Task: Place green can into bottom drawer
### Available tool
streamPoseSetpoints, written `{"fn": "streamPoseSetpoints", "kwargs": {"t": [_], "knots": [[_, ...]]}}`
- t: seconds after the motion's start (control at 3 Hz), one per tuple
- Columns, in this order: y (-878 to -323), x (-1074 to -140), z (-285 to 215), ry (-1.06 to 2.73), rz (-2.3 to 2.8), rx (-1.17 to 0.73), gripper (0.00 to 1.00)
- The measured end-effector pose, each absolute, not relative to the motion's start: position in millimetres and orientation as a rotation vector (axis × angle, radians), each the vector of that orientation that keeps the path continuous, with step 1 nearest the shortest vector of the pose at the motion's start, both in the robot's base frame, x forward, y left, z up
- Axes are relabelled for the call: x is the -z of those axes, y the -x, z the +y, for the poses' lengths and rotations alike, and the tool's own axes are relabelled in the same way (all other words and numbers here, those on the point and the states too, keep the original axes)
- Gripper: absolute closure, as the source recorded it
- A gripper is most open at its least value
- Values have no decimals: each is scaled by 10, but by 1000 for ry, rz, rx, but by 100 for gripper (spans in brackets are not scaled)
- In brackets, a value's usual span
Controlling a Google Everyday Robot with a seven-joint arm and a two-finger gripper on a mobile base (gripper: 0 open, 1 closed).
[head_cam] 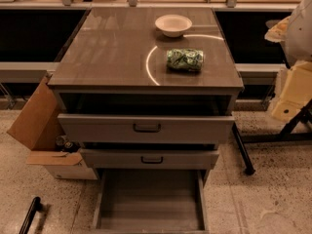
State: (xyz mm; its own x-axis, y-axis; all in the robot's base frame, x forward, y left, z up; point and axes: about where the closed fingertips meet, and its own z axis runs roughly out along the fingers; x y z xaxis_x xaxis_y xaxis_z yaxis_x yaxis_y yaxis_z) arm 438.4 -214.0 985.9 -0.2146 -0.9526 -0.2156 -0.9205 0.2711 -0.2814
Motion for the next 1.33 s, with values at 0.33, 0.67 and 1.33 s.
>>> {"fn": "streamPoseSetpoints", "kwargs": {"t": [0.33, 0.67, 1.33], "knots": [[-4384, -9859, -2140, 1706, 2205, 131, 0], [-4615, -9770, -2052, 1726, 2158, 89, 0], [-5387, -9415, -1792, 1734, 2049, -71, 0]]}}
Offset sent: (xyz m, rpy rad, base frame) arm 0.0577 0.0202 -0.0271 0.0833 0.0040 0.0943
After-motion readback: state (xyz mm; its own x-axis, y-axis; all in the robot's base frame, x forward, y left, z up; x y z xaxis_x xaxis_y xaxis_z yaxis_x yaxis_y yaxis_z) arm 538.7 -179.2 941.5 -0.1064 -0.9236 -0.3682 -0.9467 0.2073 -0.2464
